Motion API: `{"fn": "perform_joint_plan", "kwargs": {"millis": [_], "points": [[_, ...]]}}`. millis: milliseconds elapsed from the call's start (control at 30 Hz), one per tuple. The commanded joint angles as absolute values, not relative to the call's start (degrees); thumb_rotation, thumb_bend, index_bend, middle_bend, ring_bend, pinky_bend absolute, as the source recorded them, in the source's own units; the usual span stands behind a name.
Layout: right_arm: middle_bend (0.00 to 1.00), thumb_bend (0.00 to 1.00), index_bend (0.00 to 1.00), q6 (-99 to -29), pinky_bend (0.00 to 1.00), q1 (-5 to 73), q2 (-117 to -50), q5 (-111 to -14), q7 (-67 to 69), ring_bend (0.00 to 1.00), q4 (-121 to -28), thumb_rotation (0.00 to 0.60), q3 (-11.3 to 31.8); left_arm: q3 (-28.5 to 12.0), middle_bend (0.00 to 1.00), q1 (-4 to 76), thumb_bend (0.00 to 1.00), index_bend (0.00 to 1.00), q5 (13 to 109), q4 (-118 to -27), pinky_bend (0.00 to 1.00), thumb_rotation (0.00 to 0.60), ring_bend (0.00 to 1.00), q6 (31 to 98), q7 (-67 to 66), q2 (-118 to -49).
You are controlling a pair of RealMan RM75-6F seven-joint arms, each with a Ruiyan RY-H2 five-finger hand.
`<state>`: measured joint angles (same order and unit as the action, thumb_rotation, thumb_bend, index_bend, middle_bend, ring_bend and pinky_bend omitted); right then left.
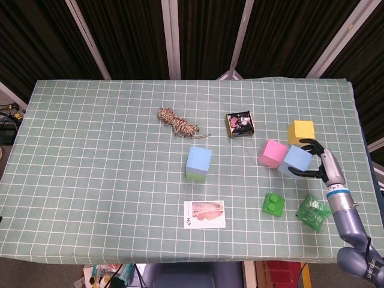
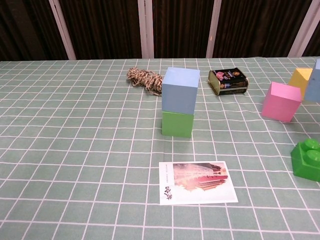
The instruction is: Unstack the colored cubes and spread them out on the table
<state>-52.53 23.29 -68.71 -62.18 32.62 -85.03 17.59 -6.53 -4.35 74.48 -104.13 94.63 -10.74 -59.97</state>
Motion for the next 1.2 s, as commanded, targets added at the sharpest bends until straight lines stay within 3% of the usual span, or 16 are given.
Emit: {"fn": "perform_joint_plan", "kwargs": {"millis": [33, 267, 733, 1033, 1200], "points": [[0.42, 0.13, 0.28, -52.2, 0.16, 22.9, -68.7, -62.8, 33.5, 0.39, -84.3, 0.600, 17.3, -6.5, 0.11, -4.4, 0.17, 0.25, 74.5, -104.1, 0.00, 0.600, 0.00, 94.6, -10.7, -60.0], [0.42, 0.13, 0.28, -54.3, 0.14, 22.4, -71.0, -62.0, 29.9, 0.38, -80.0, 0.600, 16.5, -6.3, 0.11, -4.5, 0.17, 0.25, 74.8, -104.2, 0.00, 0.600, 0.00, 94.6, -10.3, -59.7], [0.36, 0.13, 0.27, -51.5, 0.06, 21.6, -71.6, -63.5, 30.4, 0.30, -76.5, 0.600, 14.3, -6.2, 0.11, -4.5, 0.17, 0.25, 75.0, -104.3, 0.00, 0.600, 0.00, 94.4, -10.1, -59.5], [0.10, 0.13, 0.21, -49.1, 0.00, 21.4, -69.7, -65.2, 31.4, 0.05, -77.7, 0.600, 13.3, -6.1, 0.11, -4.5, 0.17, 0.25, 75.1, -104.4, 0.00, 0.600, 0.00, 94.1, -9.9, -59.3], [0.04, 0.13, 0.18, -51.2, 0.00, 21.5, -68.9, -67.0, 31.4, 0.01, -80.9, 0.600, 14.1, -6.1, 0.11, -4.6, 0.17, 0.25, 75.2, -104.4, 0.00, 0.600, 0.00, 94.1, -9.8, -59.3]]}}
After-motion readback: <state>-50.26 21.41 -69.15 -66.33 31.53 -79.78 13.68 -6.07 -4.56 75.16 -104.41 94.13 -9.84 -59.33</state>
